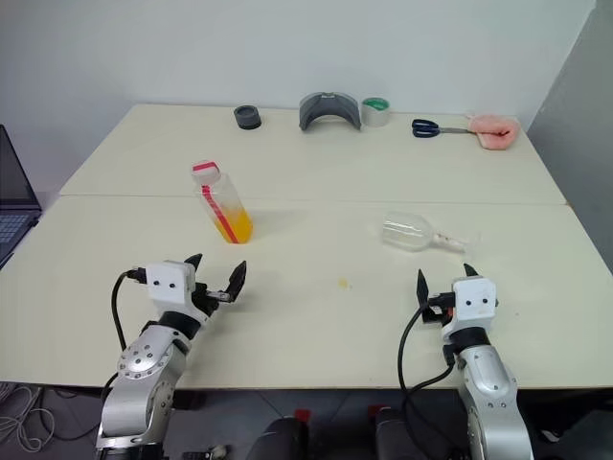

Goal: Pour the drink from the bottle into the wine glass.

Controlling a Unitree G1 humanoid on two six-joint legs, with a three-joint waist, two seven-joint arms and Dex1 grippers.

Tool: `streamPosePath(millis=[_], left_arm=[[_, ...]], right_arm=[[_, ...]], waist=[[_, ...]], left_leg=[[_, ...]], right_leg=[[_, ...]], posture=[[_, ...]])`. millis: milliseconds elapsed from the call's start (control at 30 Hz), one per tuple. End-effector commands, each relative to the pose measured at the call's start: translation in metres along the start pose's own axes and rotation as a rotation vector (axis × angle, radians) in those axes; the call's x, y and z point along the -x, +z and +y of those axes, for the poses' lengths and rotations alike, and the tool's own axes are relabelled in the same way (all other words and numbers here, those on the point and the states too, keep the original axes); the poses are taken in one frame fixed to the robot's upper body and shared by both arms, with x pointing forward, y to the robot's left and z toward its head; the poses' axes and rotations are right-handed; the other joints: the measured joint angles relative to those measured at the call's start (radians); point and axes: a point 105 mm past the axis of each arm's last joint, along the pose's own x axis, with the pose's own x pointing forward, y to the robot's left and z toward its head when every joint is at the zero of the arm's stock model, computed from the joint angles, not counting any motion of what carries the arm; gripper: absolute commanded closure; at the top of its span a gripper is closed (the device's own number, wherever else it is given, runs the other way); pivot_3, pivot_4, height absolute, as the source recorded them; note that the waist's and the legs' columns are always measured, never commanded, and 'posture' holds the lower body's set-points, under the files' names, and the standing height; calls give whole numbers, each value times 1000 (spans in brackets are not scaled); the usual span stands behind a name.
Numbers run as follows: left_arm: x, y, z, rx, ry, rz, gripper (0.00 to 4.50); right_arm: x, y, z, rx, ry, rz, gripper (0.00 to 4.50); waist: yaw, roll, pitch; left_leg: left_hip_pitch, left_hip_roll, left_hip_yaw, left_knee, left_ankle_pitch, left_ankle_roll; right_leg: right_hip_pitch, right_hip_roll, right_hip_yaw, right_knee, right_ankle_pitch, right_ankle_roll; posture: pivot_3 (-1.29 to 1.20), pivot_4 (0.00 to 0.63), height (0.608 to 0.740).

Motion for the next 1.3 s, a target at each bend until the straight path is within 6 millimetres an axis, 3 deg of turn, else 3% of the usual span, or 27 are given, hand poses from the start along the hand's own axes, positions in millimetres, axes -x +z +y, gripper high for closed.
streamPosePath(millis=[33,467,1000,1100,1300], left_arm=[[-2,17,-6,3,-28,-71,20],[-6,20,-13,-82,-65,-66,20],[-7,28,-15,-3,-107,-102,20],[-8,30,-13,2,-78,-111,20],[-13,39,4,3,10,-126,20]], right_arm=[[-2,13,-4,30,-7,-60,0],[0,13,-2,29,-5,-63,0],[-1,17,0,35,16,-81,0],[-1,24,13,30,133,-102,0],[3,63,60,-15,610,-149,0]], waist=[[0,0,0],[0,0,0],[0,0,0],[0,0,0],[-3,0,0]], left_leg=[[0,0,0,0,0,0],[0,0,0,0,0,0],[0,0,0,0,0,0],[0,0,0,0,0,0],[0,0,0,0,0,0]], right_leg=[[0,0,0,0,0,0],[0,0,0,0,0,0],[0,0,0,0,0,0],[0,0,0,0,0,0],[0,1,0,0,0,0]], posture=[[0,150,740],[0,150,740],[0,150,740],[0,150,740],[0,150,740]])
